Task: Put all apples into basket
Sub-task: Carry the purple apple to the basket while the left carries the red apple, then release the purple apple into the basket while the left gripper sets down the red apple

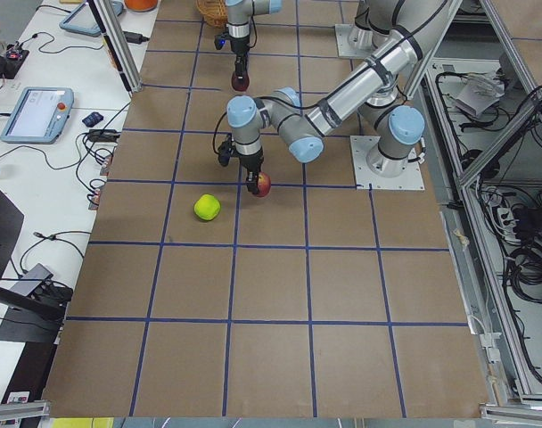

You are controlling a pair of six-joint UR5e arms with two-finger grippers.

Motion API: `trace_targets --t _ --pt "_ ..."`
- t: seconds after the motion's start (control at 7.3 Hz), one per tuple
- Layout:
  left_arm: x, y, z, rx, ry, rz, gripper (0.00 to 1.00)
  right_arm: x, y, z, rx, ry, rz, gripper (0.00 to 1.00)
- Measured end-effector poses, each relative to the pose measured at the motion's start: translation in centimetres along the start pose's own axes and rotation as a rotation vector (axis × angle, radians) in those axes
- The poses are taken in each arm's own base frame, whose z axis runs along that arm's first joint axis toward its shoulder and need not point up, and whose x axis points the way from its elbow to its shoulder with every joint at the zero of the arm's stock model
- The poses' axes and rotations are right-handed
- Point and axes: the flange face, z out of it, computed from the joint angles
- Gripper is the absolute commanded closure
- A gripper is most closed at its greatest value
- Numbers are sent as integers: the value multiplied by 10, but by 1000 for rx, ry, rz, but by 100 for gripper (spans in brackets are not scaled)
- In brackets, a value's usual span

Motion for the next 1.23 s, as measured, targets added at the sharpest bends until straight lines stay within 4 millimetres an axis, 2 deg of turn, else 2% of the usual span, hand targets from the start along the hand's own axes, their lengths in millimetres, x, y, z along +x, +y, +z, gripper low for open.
trace_targets --t 0.14,0.41,0.55,0.82,0.96,1.1,1.23 --pt "39 -8 -17 7 29 -79 62 25 -28 -31 8 6 35 100" --pt "138 -23 -35 26 71 -242 62 114 -82 -88 11 29 92 100" --pt "194 -33 -43 40 98 -333 62 164 -100 -112 19 72 82 100" --pt "303 -50 -51 61 145 -479 61 267 -120 -151 16 184 -13 100" --pt "358 -55 -42 78 169 -533 59 317 -126 -167 13 232 -59 100" --pt "404 -56 -26 98 189 -568 54 365 -129 -178 3 262 -105 100" --pt "442 -52 -8 102 195 -575 1 408 -130 -184 -4 274 -136 100"
